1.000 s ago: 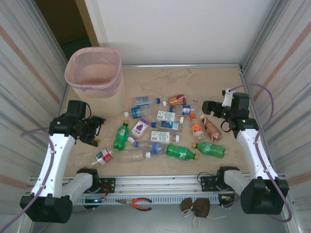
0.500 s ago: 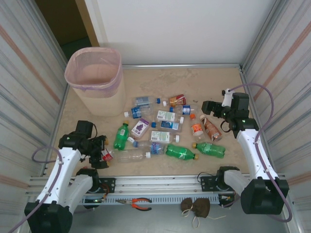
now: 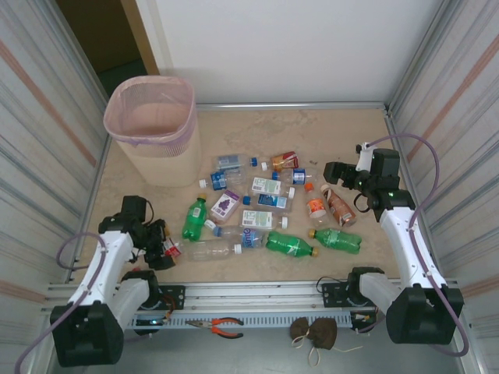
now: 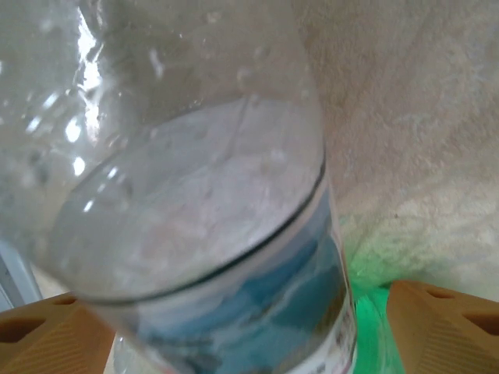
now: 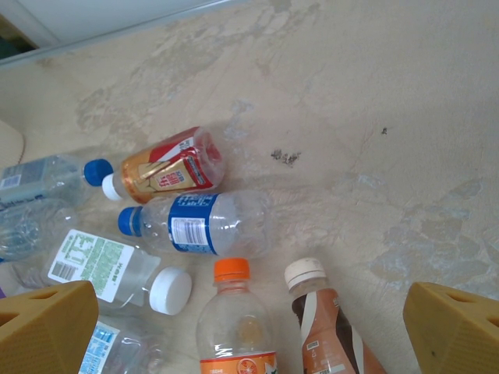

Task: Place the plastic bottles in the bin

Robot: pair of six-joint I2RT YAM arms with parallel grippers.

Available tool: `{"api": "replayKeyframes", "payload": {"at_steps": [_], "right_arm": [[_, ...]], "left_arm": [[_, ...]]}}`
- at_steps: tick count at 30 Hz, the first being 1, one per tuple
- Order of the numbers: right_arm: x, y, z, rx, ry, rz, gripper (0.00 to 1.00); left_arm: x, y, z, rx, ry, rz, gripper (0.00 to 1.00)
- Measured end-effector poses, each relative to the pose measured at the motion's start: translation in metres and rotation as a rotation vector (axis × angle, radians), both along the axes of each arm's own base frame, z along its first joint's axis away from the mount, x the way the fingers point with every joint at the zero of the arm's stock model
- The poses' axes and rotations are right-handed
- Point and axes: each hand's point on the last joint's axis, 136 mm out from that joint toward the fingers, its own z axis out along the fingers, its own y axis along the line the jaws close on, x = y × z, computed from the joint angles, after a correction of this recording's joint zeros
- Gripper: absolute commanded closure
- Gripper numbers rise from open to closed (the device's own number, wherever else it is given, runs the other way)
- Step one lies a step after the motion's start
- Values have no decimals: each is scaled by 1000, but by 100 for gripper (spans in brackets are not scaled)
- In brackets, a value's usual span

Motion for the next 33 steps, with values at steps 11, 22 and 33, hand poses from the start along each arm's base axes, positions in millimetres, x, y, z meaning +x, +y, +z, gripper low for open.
{"api": "replayKeyframes", "payload": {"at_steps": [11,22,33], "right_arm": [[1,0,-4,0,13,0,1],[1,-1,-4,-5,13,-1,1],[1,-1,-4,-6,13,-1,1]], "left_arm": [[12,4,-18,26,23,-19,35],[33,22,10,130,-72,-47,45],[74,46,96,353,-368,-228,50]]}}
